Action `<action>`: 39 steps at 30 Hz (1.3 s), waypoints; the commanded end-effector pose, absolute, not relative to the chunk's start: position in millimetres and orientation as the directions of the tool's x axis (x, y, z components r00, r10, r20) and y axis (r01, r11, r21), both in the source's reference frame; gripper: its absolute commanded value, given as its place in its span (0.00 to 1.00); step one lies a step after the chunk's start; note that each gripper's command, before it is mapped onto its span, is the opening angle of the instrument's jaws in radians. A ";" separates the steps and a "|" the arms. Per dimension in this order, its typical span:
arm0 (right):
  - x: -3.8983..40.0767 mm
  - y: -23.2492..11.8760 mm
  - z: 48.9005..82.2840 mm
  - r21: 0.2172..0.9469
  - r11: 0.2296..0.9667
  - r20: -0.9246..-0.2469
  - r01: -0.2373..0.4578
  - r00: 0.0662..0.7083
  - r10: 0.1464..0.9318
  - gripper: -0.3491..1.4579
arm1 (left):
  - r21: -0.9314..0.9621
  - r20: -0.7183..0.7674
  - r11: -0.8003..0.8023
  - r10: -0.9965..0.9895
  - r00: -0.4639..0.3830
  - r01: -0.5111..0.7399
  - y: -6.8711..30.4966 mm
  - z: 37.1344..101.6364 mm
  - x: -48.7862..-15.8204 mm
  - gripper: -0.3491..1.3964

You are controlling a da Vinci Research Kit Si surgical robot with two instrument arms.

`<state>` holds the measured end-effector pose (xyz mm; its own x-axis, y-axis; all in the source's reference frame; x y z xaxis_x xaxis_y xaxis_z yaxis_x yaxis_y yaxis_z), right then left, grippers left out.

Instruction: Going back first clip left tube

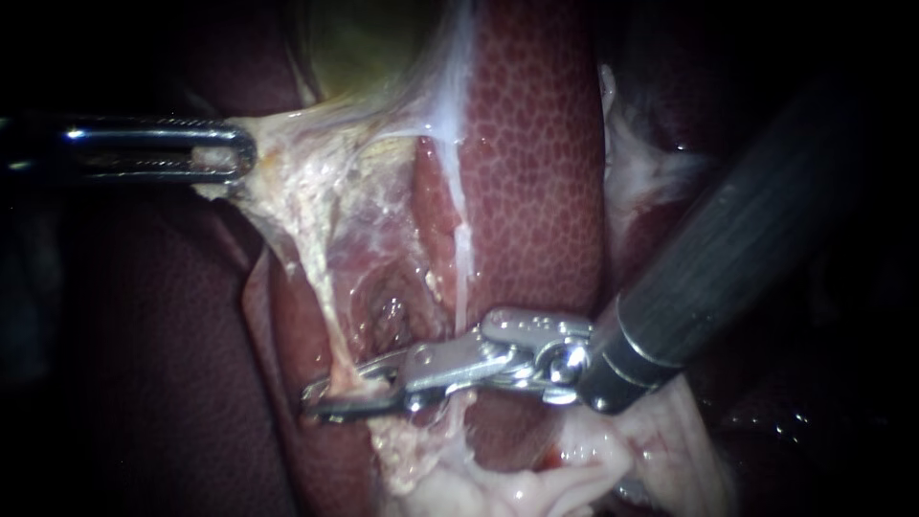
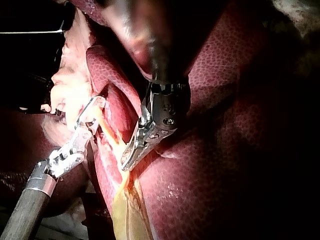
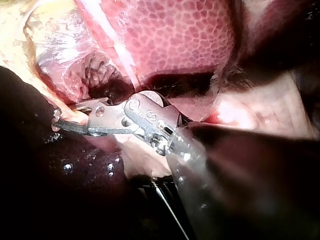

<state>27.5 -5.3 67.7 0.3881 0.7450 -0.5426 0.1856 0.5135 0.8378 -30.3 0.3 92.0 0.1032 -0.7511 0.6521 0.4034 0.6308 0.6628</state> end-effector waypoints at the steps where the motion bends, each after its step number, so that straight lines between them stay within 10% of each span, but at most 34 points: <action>1: 27.5 -5.3 67.7 0.840 0.509 -0.539 0.186 0.389 0.747 0.00 | 0.663 0.652 0.631 -0.751 0.103 0.403 0.3 92.0 -30.3 0.00; 8: 27.9 -5.4 67.6 0.839 0.499 -0.543 0.215 0.382 0.748 0.00 | 0.663 0.652 0.631 -0.751 0.103 0.403 0.3 92.0 -30.3 0.00; 11: 28.3 -5.2 67.7 0.834 0.490 -0.550 0.253 0.313 0.774 0.33 | 0.663 0.652 0.631 -0.751 0.103 0.403 0.3 91.9 -30.3 0.00; 15: 29.2 -5.0 67.8 0.820 0.510 -0.570 0.258 0.289 0.769 0.49 | 0.662 0.652 0.631 -0.751 0.103 0.404 0.2 91.9 -30.3 0.00; 39: 27.2 -0.1 69.0 0.684 0.684 -0.729 0.255 0.214 0.650 0.52 | 0.662 0.652 0.630 -0.751 0.103 0.406 0.0 91.5 -30.5 0.00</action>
<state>27.1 -0.1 68.9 0.2140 0.6494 -0.7297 0.2547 0.6840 0.6835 -30.5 0.0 91.5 0.1025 -0.7511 0.6522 0.4056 0.6302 0.6621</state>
